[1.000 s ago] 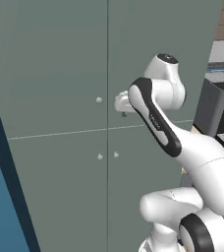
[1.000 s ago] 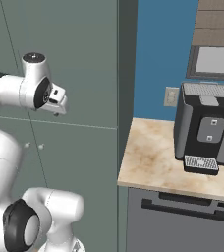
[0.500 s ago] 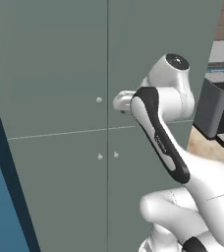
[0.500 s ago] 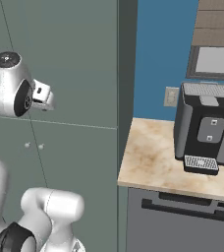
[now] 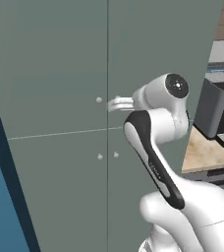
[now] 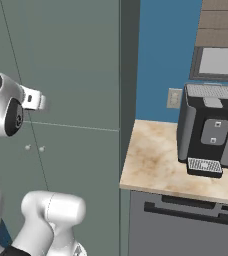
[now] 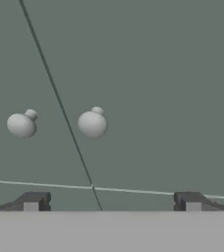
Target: Open the cabinet. Pick the sponge and place it next to the sink. Then close the cabinet.
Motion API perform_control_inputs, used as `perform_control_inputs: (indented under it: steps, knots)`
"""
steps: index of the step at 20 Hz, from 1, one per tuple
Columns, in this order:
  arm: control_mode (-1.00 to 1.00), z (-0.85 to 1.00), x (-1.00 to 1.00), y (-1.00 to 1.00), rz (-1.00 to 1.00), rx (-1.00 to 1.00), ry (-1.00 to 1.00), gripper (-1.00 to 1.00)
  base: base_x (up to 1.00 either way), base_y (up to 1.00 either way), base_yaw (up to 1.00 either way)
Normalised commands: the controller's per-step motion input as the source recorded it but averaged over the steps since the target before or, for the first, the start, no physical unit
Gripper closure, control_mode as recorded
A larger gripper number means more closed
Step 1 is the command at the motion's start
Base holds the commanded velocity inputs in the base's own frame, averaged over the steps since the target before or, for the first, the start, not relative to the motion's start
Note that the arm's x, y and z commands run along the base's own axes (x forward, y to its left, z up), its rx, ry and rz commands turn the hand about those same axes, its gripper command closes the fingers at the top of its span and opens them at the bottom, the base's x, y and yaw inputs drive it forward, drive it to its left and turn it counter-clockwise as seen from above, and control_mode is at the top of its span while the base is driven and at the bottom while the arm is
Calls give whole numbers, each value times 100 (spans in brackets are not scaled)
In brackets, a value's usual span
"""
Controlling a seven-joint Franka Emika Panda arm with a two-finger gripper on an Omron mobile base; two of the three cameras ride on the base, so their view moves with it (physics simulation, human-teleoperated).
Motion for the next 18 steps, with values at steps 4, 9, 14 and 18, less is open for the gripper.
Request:
perform_control_inputs:
  steps: [4,9,14,18]
  knots:
    - [-100,0,22,25,0,0,-4,-100,0,0,0]
    - [-100,11,14,11,-4,-5,2,-100,0,0,0]
    - [-100,43,11,9,-13,-4,10,-100,0,0,0]
    - [-100,35,14,5,-16,0,13,-100,0,0,0]
